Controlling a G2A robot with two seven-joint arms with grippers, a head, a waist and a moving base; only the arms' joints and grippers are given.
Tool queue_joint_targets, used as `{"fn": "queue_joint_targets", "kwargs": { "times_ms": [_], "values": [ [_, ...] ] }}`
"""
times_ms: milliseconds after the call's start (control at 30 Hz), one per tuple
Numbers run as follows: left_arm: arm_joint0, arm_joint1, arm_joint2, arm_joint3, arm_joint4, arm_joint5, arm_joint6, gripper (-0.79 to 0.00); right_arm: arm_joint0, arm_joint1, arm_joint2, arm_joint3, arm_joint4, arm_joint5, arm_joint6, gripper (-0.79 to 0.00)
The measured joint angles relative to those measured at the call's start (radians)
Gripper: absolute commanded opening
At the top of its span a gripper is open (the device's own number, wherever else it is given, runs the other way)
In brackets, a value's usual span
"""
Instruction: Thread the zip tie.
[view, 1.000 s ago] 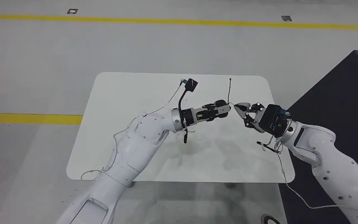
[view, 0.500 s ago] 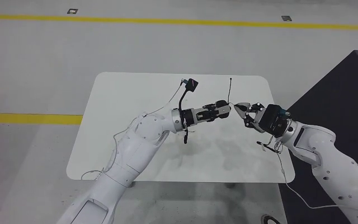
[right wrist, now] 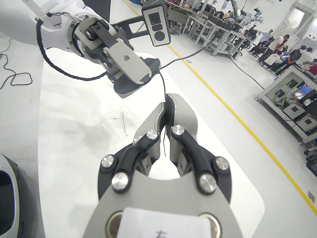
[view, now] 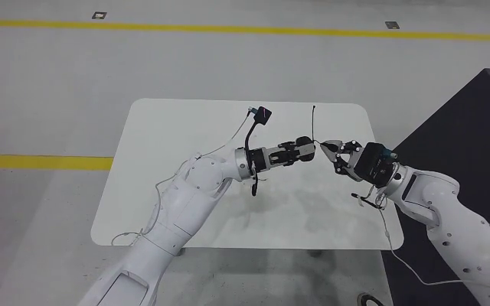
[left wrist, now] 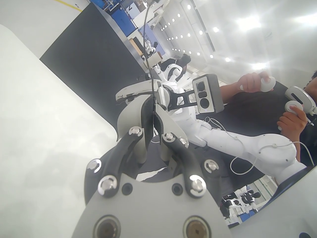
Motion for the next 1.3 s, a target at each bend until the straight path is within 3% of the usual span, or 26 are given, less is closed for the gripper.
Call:
{"fn": "queue_joint_targets", "kwargs": {
  "times_ms": [400, 1300],
  "values": [
    [-0.003, -0.005, 0.017, 0.009, -0.015, 0.011, -0.049, -0.785, -0.01, -0.01, 0.033, -0.012, 0.048, 0.02, 0.042, -0.785],
    [-0.038, -0.018, 0.074, 0.068, 0.031, 0.083, -0.15, -0.785, -0.058, -0.034, 0.133, -0.021, 0.056, 0.013, -0.012, -0.785]
  ]
}}
